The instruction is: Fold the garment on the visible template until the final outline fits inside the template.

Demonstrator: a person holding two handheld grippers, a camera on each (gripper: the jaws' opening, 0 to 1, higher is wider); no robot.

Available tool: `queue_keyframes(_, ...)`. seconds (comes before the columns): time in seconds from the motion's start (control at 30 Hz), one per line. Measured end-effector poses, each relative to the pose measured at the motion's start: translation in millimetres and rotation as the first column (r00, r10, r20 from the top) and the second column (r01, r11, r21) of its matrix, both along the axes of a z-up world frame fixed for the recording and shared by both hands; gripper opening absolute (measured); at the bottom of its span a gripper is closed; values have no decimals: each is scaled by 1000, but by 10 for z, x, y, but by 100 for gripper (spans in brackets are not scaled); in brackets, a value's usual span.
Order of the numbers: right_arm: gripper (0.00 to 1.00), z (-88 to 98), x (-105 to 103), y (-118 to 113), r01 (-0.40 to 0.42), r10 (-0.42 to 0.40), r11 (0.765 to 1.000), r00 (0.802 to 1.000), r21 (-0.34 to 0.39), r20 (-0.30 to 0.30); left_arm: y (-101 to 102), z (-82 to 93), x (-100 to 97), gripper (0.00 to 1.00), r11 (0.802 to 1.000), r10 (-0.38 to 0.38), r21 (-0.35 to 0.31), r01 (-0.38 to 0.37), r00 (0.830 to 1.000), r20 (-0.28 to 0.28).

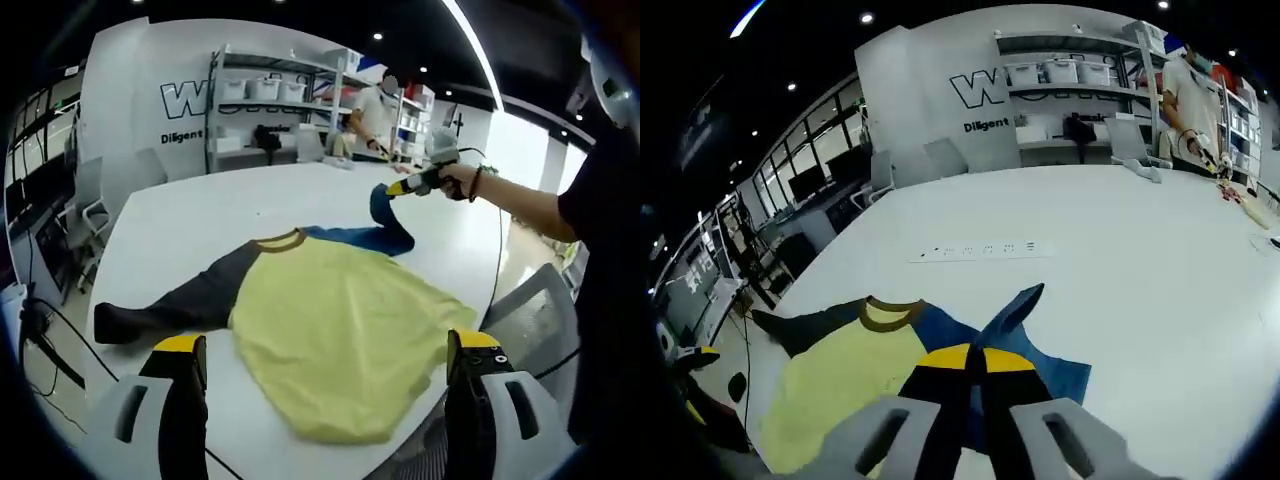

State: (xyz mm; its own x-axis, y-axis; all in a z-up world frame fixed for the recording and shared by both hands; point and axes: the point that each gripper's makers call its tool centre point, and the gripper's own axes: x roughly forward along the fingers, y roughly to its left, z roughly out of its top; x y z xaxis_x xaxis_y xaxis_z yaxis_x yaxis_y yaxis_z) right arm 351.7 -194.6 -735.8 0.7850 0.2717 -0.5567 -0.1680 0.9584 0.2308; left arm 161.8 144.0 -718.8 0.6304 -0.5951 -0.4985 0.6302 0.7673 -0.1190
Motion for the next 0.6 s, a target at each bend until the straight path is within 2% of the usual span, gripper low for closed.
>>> queue_keyframes(0.2,0,83,56,410,-41,40,997,999,70,16,-20,10,-16,99,1000,-13,0,13,1000,1)
queue_keyframes(0.3,0,100,38,670,-85,84,994,996,67,22,-22,8,-42,99,1000,-18,0,18,1000,-5)
queue_keyframes(0.6,0,100,35,1154,-158,156,983,987,93,24,-8,9,-56,99,1000,-19,1,19,1000,-5)
